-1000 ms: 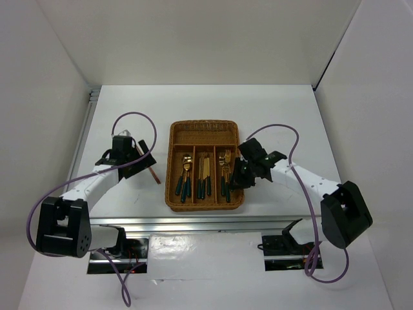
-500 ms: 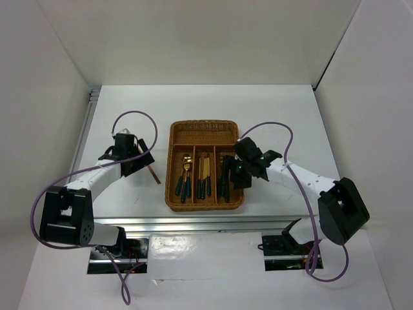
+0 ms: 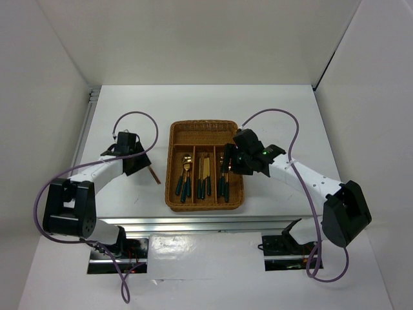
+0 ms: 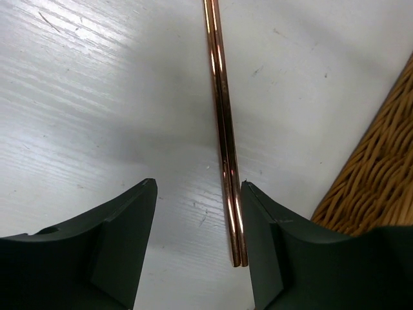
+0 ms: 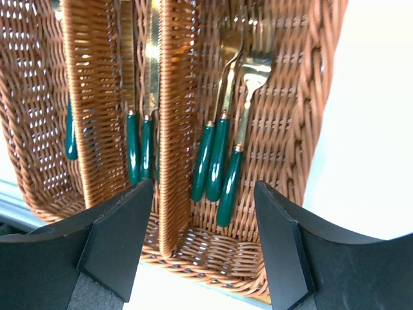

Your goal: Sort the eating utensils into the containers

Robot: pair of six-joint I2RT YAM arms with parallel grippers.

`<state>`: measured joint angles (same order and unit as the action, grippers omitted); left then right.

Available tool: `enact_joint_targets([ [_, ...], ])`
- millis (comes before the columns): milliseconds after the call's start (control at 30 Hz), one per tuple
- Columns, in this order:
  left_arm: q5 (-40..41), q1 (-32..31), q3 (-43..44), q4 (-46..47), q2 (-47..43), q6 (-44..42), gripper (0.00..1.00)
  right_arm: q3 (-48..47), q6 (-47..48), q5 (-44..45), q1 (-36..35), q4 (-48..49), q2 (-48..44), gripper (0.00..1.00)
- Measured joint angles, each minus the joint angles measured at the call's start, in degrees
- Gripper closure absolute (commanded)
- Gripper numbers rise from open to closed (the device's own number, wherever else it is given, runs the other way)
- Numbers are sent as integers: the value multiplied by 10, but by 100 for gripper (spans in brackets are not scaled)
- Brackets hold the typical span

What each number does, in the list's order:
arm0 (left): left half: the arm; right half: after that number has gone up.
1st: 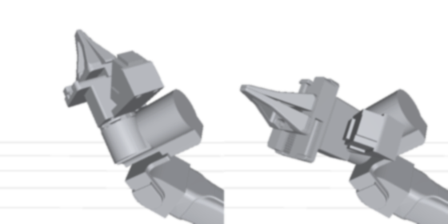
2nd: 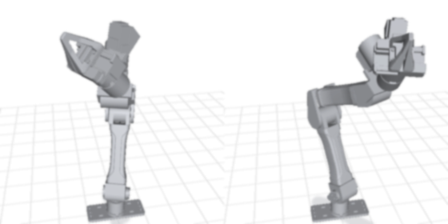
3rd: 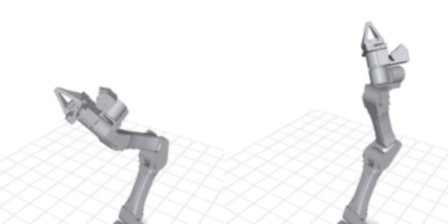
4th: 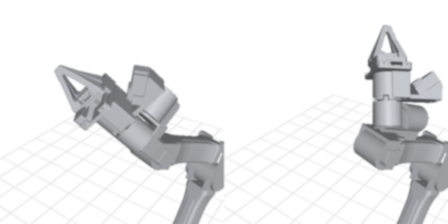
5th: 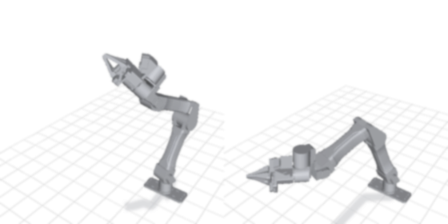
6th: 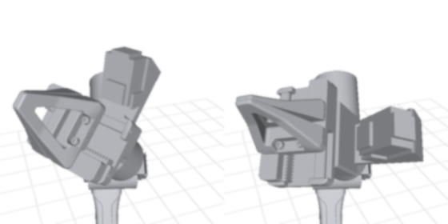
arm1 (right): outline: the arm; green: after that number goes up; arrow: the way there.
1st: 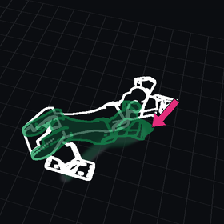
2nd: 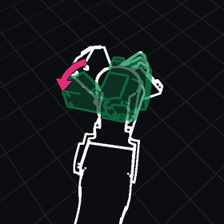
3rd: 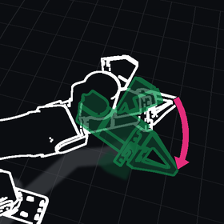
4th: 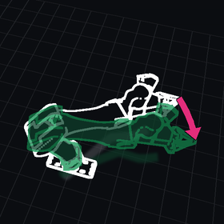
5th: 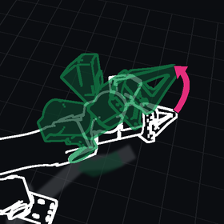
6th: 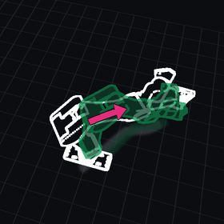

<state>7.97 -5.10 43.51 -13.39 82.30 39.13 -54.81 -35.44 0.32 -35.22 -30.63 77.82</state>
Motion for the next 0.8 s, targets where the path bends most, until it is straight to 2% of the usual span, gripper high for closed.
enact_joint_targets([
  [567, 53, -35, 61, -46, 84, 1, 39, 19, 8, 14, 45, 6, -1, 28],
  [800, 68, -41, 68, -56, 91, 2, 43, 20, 11, 11, 54, 10, -1, 28],
])
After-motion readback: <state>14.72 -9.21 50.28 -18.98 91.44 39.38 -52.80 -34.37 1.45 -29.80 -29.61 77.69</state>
